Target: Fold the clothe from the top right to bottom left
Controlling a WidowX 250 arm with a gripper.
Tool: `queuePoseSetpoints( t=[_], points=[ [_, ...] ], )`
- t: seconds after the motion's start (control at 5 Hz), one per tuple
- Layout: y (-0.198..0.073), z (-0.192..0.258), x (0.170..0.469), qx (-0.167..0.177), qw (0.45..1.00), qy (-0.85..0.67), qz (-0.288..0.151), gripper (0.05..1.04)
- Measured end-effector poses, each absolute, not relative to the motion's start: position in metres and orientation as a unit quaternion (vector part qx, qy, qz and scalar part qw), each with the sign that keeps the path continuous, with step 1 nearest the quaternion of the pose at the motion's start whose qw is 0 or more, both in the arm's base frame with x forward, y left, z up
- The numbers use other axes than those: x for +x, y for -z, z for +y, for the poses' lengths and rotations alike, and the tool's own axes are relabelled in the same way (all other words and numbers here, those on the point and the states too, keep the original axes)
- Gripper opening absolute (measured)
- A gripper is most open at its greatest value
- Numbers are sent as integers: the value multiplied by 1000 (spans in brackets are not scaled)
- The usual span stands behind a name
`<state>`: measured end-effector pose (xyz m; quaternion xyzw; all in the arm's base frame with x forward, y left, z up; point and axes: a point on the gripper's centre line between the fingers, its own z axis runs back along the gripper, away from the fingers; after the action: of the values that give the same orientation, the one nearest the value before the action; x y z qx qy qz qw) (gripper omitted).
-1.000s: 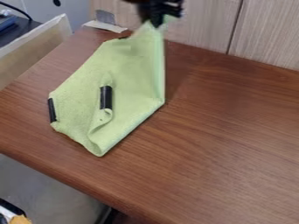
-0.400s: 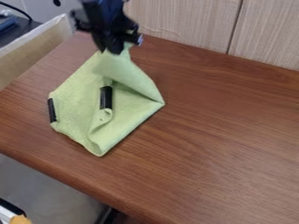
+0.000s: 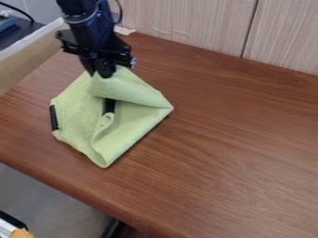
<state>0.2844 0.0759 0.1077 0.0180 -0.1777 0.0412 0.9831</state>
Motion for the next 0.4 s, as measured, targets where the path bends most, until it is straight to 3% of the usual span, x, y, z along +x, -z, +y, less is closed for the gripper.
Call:
queuePoseSetpoints(
  t=[0.4],
  points=[
    [-115, 72, 284, 22, 981, -34, -191, 820]
  ],
)
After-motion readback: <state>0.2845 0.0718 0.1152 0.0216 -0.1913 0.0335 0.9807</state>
